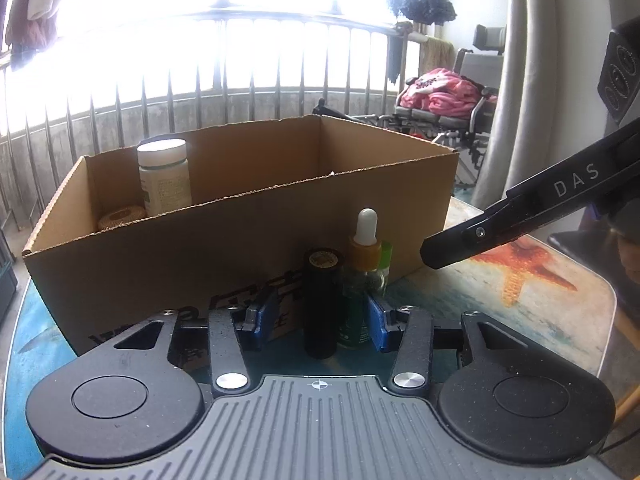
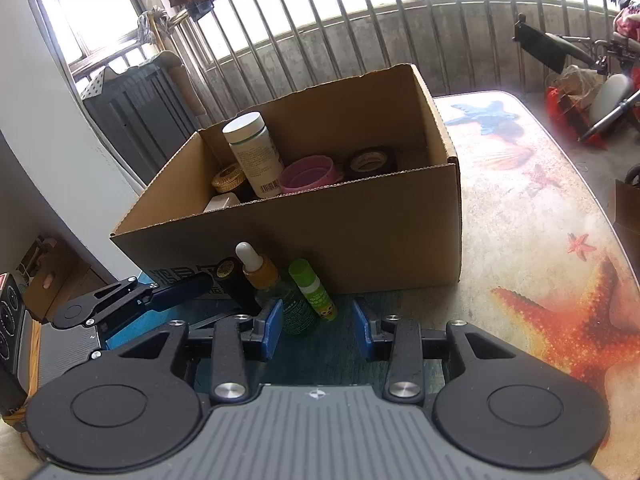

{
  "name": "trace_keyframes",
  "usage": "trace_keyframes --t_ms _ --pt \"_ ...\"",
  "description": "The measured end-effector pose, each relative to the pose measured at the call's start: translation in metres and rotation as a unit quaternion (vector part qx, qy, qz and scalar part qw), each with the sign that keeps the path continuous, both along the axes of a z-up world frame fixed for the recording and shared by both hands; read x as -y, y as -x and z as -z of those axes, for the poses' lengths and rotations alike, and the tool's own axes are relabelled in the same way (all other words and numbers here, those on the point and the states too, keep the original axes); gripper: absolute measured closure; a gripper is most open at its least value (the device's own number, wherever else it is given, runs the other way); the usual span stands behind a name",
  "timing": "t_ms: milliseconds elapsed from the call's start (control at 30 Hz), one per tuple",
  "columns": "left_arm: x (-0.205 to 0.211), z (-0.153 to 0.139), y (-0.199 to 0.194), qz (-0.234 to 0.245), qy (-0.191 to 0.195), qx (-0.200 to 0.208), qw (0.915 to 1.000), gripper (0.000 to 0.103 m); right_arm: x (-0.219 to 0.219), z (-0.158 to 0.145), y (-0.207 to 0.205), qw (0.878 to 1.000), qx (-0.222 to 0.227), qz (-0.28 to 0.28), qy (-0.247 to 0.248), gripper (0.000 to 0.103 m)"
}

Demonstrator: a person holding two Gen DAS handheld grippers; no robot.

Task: Organize rigid objects
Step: 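Grasp the black cylinder with the right tool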

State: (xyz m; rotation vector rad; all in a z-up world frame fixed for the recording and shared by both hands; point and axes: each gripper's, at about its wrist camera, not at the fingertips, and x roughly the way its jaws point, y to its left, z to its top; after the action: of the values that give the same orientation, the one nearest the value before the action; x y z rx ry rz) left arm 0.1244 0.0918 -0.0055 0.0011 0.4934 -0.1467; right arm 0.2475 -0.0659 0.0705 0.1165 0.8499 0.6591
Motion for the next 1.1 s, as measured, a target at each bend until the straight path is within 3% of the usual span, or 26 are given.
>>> trace_keyframes --t_ms 100,133,500,900,1100 --pt "0.000 0.003 -0.003 0.002 0.005 0.004 1.0000 0.070 -0.003 0.001 -0.002 1.000 -0.001 -0.003 -0.002 0.063" --pt "0.000 0.003 -0.001 0.003 0.004 0.007 1.0000 0.082 -0.003 0.001 -0.002 1.000 -0.002 -0.004 -0.001 0.063" --pt "0.003 -0.004 0.024 0.038 -0.014 -0.010 0.9991 0.082 -0.014 -0.004 0.012 0.999 -0.004 -0.049 -0.006 0.063" --pt "0.004 -0.006 0.051 0.064 0.004 -0.031 0.9974 0.082 -0.039 -0.009 0.054 0.990 0.010 -0.142 0.015 0.063" --pt "0.006 -0.005 0.052 0.070 0.010 -0.029 0.9971 0.082 -0.051 -0.005 0.060 0.987 0.025 -0.154 0.030 0.062"
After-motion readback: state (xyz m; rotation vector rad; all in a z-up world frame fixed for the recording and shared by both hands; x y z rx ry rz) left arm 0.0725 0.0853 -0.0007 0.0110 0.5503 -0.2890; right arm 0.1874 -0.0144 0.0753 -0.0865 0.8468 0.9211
